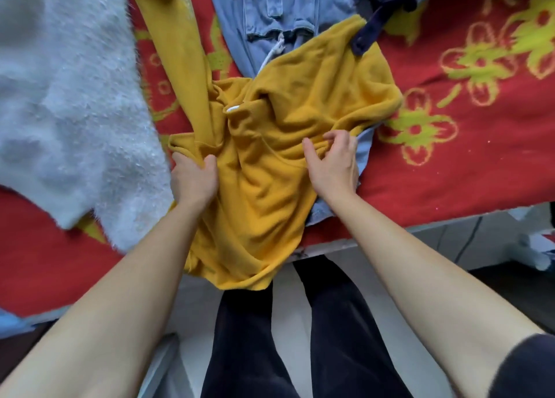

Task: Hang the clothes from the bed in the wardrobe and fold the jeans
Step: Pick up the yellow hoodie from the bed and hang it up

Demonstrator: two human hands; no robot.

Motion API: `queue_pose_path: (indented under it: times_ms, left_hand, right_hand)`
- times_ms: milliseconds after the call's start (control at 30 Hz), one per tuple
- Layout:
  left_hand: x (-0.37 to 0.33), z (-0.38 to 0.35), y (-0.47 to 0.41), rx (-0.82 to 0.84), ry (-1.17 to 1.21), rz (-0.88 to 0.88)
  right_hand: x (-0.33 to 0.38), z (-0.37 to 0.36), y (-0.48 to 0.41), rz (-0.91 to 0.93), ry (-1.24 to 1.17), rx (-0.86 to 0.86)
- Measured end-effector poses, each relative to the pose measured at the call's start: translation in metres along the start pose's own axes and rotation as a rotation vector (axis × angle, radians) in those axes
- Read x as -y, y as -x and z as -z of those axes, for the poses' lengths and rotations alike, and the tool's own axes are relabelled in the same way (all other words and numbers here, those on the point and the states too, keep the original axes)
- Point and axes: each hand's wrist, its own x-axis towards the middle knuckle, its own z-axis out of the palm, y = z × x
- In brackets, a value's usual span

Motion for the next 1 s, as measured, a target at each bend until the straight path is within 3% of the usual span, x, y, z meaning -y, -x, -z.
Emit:
queue_pose_path:
  times_ms: [100,167,233,300,400,467,567,633,767,833,933,1000]
  left_hand:
    - [0.014,0.010,0.000,0.091,-0.007,-0.013]
    - [0.021,0.017,0.003,0.151,-0.026,0.084]
    - [0.020,0.021,0.008,0.084,-0.072,0.150]
    - [0.006,0.023,0.014,-0.098,-0.104,0.021]
    - [-0.033,0.020,0.011,-0.256,0.002,-0.355]
    - [-0.064,0.009,0.004,-0.165,0.080,-0.495]
    - [-0.100,-0.015,-0.002,0.183,0.135,-0.456]
    - [-0.100,-0.030,0.005,0.396,0.070,-0.418]
    - [-0.052,-0.040,0.034,0.411,-0.297,-0.489]
    - [-0.028,-0.035,0.040,0.436,-0.311,-0.455]
    - [-0.016,-0.021,0.034,0.511,-0.190,-0.345]
    - [-0.016,-0.010,0.029,0.538,-0.147,-0.306]
  right_hand:
    - [0.027,0.001,-0.035,-0.079,0.053,-0.159]
    - [0.036,0.002,-0.056,-0.264,0.091,-0.057]
    - [0.037,0.002,-0.066,-0.301,0.138,0.102]
    - [0.035,0.003,-0.059,-0.124,0.171,0.223]
    - [0.013,0.003,-0.030,0.105,0.224,0.412]
    - [-0.013,0.007,-0.005,0.136,0.198,0.524]
    - [-0.049,0.013,0.031,0.118,0.116,0.573]
    - [-0.058,0.014,0.042,-0.006,0.045,0.556]
    - [-0.049,0.017,0.038,-0.308,-0.211,0.526]
    - [-0.038,0.019,0.036,-0.403,-0.351,0.558]
    - [-0.020,0.014,0.042,-0.327,-0.125,0.636]
    - [-0.010,0.008,0.043,-0.312,0.048,0.594]
